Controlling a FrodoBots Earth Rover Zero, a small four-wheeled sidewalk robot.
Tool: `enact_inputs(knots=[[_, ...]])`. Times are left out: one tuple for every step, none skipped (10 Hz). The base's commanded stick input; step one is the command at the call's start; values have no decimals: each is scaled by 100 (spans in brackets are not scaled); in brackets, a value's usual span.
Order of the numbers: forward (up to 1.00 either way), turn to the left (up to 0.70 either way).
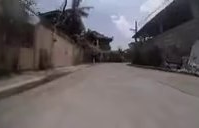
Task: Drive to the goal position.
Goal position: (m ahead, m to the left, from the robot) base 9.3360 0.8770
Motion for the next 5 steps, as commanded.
enact_inputs(knots=[[100,-1],[100,-5],[100,-11],[100,-20],[100,-34]])
